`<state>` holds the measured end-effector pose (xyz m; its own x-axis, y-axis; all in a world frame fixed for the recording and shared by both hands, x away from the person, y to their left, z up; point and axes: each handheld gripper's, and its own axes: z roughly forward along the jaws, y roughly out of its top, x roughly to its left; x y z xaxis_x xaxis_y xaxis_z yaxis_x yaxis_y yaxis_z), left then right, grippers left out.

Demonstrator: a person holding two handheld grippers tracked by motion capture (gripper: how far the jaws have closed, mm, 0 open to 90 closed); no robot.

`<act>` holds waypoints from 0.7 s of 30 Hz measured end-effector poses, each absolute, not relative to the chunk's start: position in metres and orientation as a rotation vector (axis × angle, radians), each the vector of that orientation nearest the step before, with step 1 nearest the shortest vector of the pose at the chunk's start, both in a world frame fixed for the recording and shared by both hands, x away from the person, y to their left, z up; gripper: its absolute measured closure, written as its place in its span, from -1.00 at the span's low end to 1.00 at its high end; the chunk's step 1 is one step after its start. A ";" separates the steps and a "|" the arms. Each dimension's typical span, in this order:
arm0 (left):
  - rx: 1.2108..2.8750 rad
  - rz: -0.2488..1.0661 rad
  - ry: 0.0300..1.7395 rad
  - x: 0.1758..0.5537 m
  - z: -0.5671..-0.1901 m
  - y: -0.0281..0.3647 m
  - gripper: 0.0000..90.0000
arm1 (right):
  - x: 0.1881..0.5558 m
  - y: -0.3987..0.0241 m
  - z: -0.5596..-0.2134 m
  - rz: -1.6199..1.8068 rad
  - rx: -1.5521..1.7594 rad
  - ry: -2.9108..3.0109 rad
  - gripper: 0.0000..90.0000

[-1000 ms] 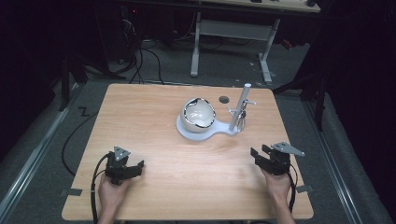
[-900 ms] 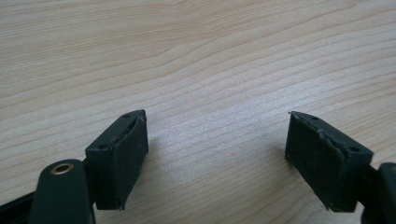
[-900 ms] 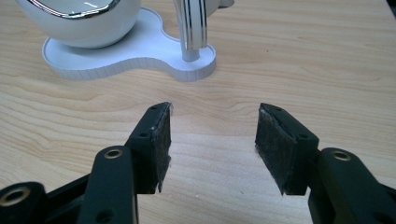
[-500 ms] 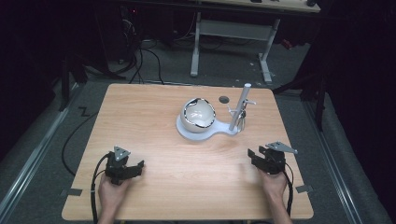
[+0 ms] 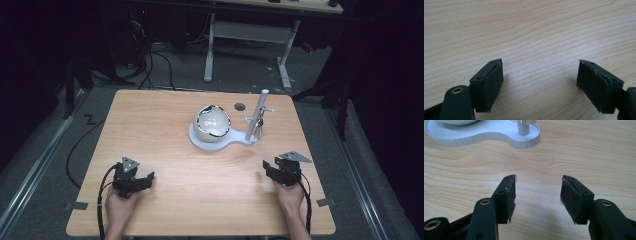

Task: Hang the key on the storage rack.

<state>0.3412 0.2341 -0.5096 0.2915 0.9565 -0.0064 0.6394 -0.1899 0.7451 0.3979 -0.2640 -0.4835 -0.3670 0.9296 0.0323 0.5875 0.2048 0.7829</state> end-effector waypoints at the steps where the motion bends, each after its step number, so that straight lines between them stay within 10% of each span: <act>1: 1.917 0.630 1.424 0.341 -0.510 0.234 -0.52 | 0.398 -0.264 -0.484 1.010 1.406 2.034 0.02; 21: 1.917 0.629 1.424 0.341 -0.510 0.234 -0.52 | 0.402 -0.259 -0.505 0.907 1.406 2.070 -0.04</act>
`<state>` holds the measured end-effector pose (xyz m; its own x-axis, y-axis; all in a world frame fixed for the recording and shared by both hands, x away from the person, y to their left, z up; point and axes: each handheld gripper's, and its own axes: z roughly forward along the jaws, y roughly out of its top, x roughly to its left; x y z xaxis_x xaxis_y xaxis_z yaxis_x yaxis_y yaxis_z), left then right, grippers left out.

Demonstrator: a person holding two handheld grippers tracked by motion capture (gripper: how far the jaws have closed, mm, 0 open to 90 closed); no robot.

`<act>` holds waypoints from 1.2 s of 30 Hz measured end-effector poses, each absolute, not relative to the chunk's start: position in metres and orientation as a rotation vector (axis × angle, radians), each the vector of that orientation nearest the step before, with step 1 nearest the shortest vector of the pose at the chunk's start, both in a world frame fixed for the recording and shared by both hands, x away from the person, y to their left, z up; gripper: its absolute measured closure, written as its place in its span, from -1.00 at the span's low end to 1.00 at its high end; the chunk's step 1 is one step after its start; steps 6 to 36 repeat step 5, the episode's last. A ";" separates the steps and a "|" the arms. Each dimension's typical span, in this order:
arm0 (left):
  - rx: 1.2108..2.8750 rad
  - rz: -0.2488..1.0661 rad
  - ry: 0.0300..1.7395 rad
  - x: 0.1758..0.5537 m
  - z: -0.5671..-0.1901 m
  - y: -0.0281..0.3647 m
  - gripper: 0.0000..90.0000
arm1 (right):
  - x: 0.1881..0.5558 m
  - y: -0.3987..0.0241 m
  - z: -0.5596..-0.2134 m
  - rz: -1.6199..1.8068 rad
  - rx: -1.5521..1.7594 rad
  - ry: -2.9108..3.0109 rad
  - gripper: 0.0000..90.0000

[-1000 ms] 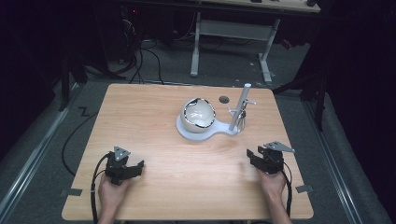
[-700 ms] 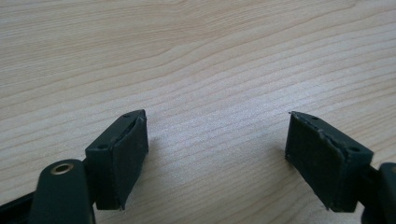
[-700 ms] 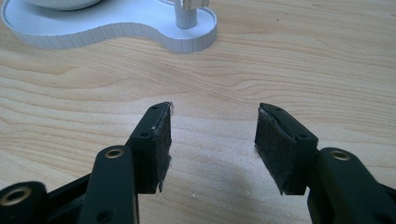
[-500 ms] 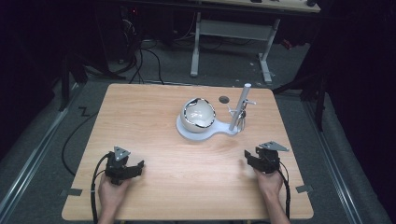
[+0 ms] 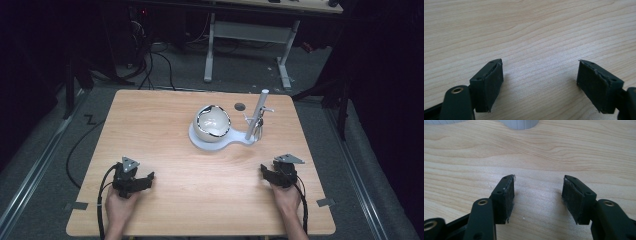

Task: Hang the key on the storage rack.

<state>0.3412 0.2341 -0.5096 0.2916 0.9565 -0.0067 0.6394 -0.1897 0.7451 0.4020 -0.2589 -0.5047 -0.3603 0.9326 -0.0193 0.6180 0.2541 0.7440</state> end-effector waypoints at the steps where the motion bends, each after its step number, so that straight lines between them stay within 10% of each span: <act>1: 1.917 0.629 1.424 0.341 -0.510 0.234 -0.52 | 0.402 -0.259 -0.505 0.906 1.406 2.070 -0.05; 36: 1.917 0.629 1.424 0.341 -0.510 0.234 -0.52 | 0.403 -0.259 -0.505 0.909 1.402 2.079 -0.07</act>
